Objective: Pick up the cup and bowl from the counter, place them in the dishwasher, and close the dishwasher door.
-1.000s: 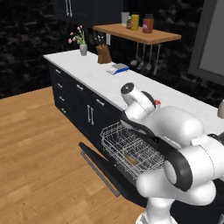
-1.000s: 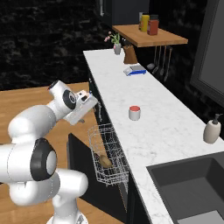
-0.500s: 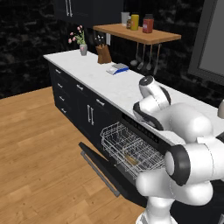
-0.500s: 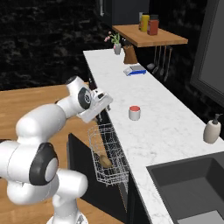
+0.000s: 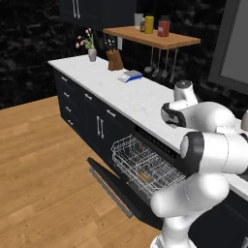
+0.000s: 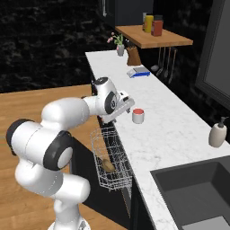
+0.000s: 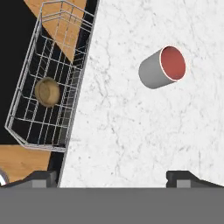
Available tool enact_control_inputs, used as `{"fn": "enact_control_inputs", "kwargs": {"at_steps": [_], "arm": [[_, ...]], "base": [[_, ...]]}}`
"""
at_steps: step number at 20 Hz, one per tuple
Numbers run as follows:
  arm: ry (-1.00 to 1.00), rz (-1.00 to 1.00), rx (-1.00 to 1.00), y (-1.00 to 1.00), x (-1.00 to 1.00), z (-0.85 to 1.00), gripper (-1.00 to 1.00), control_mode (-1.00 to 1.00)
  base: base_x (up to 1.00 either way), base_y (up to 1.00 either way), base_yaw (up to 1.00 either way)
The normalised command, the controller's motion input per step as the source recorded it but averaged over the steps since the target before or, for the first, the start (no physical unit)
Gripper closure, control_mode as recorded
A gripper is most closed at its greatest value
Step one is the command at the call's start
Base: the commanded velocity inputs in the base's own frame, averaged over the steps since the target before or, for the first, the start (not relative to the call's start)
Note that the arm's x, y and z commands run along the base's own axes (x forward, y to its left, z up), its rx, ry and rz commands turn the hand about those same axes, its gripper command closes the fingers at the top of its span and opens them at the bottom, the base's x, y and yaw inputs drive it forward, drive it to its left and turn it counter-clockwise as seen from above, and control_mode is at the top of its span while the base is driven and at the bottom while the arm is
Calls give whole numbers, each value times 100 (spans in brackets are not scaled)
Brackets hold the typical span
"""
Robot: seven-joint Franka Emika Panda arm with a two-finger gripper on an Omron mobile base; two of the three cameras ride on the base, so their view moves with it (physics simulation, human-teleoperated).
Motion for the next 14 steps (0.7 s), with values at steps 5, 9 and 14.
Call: {"fn": "enact_control_inputs", "kwargs": {"at_steps": [5,9,14], "arm": [[0,0,0,1,74,-25,-100,-100],[-1,0,0,0,36,-28,-100,-100],[0,0,0,-3,53,-17,-100,-100]], "base": [[0,0,0],[0,0,0],[0,0,0]]}}
